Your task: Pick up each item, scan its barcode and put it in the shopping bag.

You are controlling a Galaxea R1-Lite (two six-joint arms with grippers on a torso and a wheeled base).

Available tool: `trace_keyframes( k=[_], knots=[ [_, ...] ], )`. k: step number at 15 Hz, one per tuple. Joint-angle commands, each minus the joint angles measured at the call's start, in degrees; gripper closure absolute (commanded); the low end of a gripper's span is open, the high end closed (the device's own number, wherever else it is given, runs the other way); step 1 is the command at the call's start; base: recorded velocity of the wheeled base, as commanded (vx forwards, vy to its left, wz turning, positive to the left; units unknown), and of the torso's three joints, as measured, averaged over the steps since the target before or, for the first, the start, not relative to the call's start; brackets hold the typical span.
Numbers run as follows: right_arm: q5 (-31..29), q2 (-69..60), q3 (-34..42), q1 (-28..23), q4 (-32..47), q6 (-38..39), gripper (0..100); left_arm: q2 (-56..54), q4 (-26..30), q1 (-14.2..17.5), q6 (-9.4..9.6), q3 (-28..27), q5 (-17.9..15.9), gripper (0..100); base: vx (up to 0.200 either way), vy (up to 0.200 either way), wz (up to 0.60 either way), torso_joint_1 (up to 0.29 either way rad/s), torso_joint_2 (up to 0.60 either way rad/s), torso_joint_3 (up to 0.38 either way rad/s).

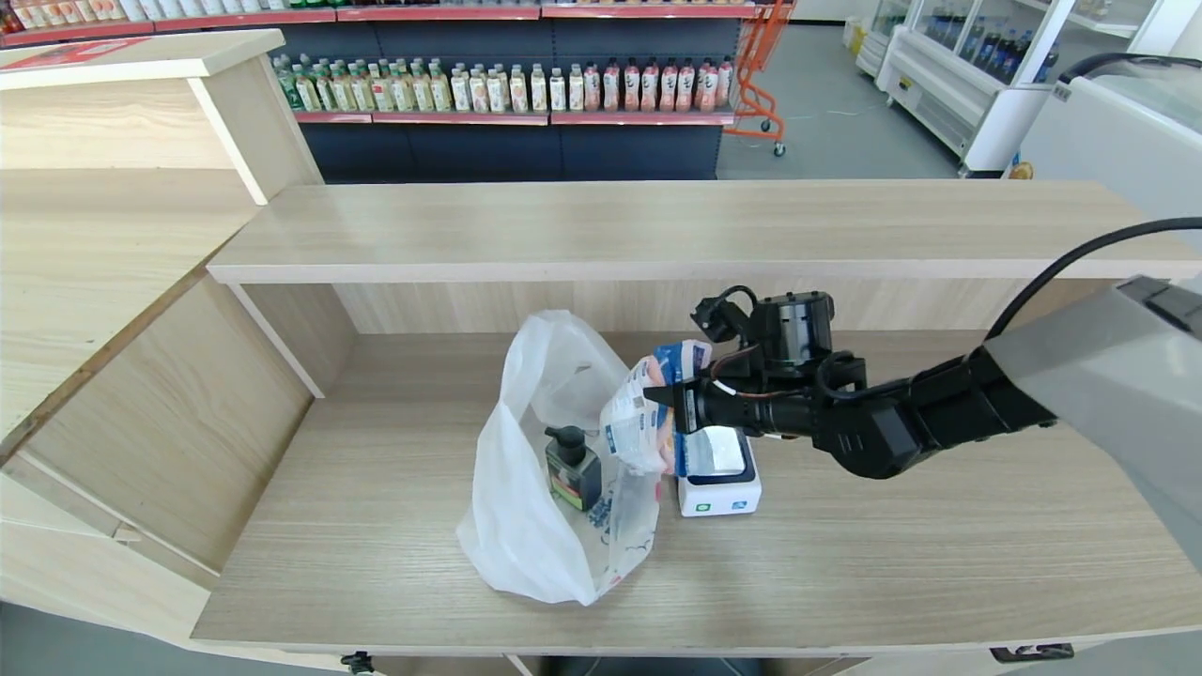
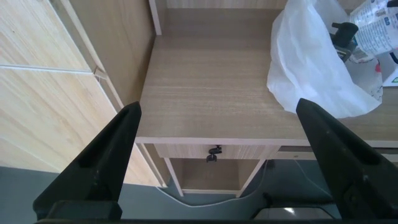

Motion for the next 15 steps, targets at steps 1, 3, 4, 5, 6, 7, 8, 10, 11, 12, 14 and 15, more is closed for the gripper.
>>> trace_keyframes(
  k=[1, 3, 4, 5, 6, 7, 8, 10, 11, 12, 14, 15],
  knots=[
    [0.27, 2.17, -1.28, 0.89, -0.01, -0.62, 100, -0.02, 0.00, 0.01, -0.01, 0.00, 0.01, 0, 0.000, 0.000, 0.00, 0.000, 0.00, 0.000],
    [0.98, 3.14, -1.55, 0.80, -0.01, -3.70, 100, -0.02, 0.00, 0.10, -0.01, 0.00, 0.01, 0, 0.000, 0.000, 0.00, 0.000, 0.00, 0.000],
    [1.15, 3.49, -1.55, 0.71, -0.01, -4.76, 100, -0.02, 0.00, 0.01, -0.01, 0.00, 0.01, 0, 0.000, 0.000, 0.00, 0.000, 0.00, 0.000],
    [1.06, 3.67, -1.55, 0.80, -0.01, -5.19, 100, -0.02, 0.00, 0.01, -0.01, 0.00, 0.01, 0, 0.000, 0.000, 0.00, 0.000, 0.00, 0.000],
    [1.15, 3.84, -1.55, 0.80, -0.01, -5.28, 100, 0.06, 0.00, 0.01, -0.01, 0.00, 0.01, 0, 0.000, 0.000, 0.00, 0.000, 0.00, 0.000],
    [1.15, 3.84, -1.55, 0.80, -0.01, -5.28, 100, -0.02, 0.00, 0.10, -0.01, 0.00, 0.01, 0, 0.000, 0.000, 0.00, 0.000, 0.00, 0.000],
    [1.06, 3.84, -1.55, 0.80, -0.01, -5.28, 100, 0.06, 0.00, 0.10, -0.01, 0.00, 0.01, 0, 0.000, 0.000, 0.00, 0.000, 0.00, 0.000],
    [1.06, 3.84, -1.63, 0.80, -0.01, -5.28, 100, 0.06, 0.00, 0.01, -0.01, 0.00, 0.01, 0, 0.000, 0.000, 0.00, 0.000, 0.00, 0.000],
    [1.06, 3.75, -1.72, 0.80, -0.10, -5.11, 0, 0.06, 0.00, 0.01, -0.01, 0.00, 0.01, 0, 0.000, 0.000, 0.00, 0.000, 0.00, 0.000],
    [1.15, 3.58, -1.81, 0.80, -0.10, -4.84, 0, -0.02, 0.00, 0.01, -0.01, 0.00, 0.01, 0, 0.000, 0.000, 0.00, 0.000, 0.00, 0.000],
    [1.15, 1.21, -1.63, 0.80, -0.01, -0.89, 0, 0.06, 0.00, 0.01, -0.01, 0.00, 0.01, 0, 0.000, 0.000, 0.00, 0.000, 0.00, 0.000],
    [1.15, -0.64, -1.37, 0.80, -0.01, 2.28, 0, 0.06, 0.00, 0.01, -0.01, 0.00, 0.01, 0, 0.000, 0.000, 0.00, 0.000, 0.00, 0.000]
  ],
)
